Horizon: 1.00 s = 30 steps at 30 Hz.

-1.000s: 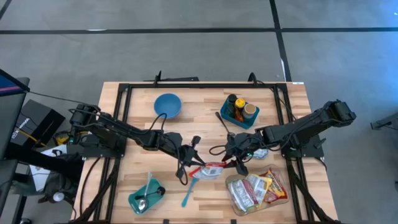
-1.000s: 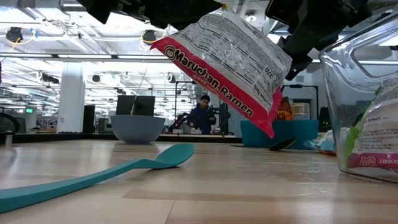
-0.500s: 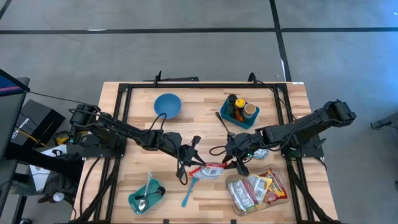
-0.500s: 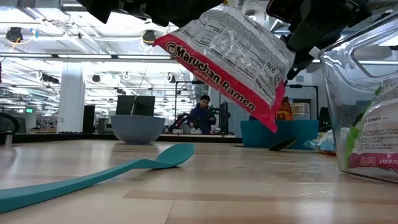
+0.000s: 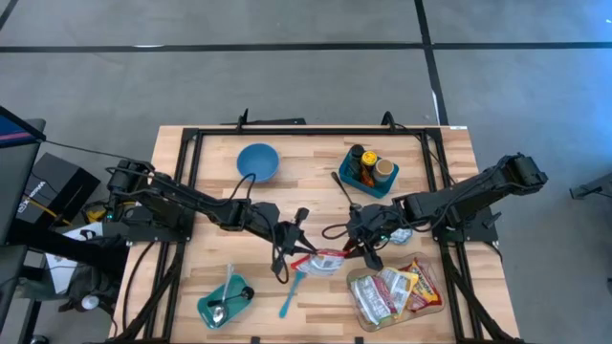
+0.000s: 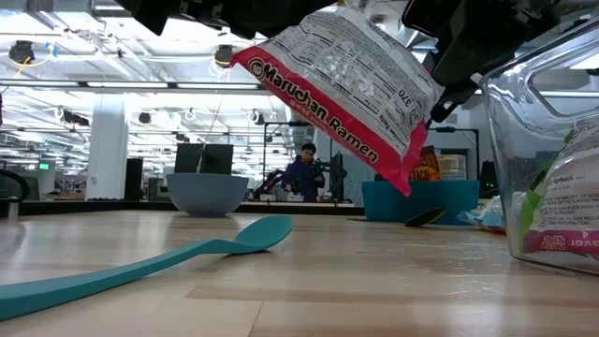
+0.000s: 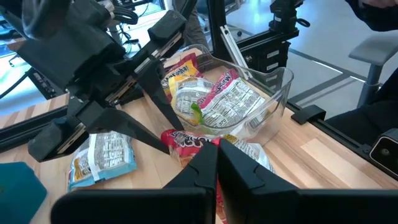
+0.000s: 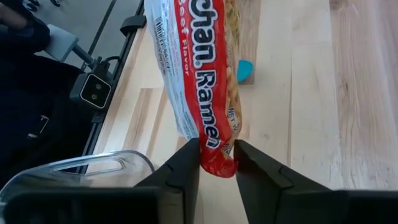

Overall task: Pick & Place Food Item
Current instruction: Put the red noodle pack into the transparent bin

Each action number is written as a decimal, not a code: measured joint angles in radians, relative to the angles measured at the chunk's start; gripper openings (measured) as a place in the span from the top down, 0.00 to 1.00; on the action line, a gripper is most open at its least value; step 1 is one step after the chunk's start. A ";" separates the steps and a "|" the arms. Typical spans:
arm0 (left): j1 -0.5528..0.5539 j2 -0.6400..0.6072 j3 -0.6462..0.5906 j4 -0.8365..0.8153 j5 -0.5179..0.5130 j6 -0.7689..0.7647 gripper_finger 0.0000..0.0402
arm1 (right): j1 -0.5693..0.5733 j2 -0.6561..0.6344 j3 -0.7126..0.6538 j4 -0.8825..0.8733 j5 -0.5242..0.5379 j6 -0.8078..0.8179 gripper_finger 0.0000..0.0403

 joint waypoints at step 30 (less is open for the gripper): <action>0.000 0.000 0.000 0.001 0.000 0.000 0.97 | -0.002 0.000 -0.001 0.004 0.007 -0.003 1.00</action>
